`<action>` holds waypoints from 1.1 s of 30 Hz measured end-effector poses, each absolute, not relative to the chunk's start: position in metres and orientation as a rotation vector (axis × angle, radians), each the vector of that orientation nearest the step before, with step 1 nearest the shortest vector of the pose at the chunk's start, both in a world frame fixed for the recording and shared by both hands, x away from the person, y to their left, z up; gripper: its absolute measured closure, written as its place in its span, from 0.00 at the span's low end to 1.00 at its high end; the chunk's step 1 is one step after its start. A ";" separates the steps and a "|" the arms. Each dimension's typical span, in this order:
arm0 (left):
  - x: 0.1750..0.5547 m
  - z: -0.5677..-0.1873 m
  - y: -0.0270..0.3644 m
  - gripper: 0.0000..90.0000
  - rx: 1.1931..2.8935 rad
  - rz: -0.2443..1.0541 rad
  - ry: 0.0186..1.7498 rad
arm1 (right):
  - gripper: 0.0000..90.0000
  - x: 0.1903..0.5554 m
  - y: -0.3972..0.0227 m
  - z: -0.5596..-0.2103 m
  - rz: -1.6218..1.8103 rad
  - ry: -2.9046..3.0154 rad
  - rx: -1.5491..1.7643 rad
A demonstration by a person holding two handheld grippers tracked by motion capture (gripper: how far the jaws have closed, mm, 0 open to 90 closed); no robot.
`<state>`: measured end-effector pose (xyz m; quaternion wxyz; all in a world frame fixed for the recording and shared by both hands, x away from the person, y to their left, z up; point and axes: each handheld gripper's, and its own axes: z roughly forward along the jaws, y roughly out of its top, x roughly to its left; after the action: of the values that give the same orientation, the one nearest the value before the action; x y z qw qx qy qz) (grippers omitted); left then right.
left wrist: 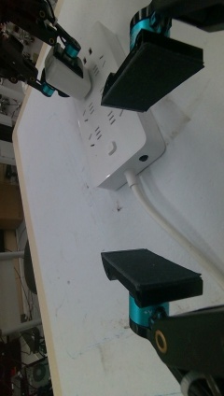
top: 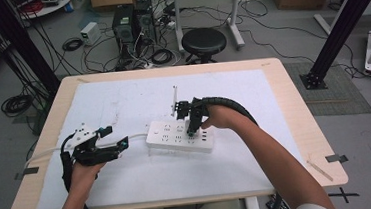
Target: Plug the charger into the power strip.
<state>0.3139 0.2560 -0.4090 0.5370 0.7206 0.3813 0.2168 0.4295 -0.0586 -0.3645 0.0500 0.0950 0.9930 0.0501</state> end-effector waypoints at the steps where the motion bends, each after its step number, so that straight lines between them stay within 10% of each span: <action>1: 0.314 -0.409 0.256 0.24 1.715 0.516 0.908 | 0.71 0.429 -0.059 -0.364 0.153 3.024 0.289; 28: 0.319 -0.415 0.250 0.24 1.731 0.501 0.907 | 0.69 0.434 -0.061 -0.371 0.210 3.042 0.346; 33: 0.319 -0.413 0.251 0.24 1.728 0.502 0.910 | 0.53 0.434 -0.066 -0.379 0.303 3.061 0.422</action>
<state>0.3189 0.2514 -0.4135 0.5332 0.7250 0.3818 0.2107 0.4339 -0.0663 -0.3791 0.0182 0.1359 0.9857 0.0976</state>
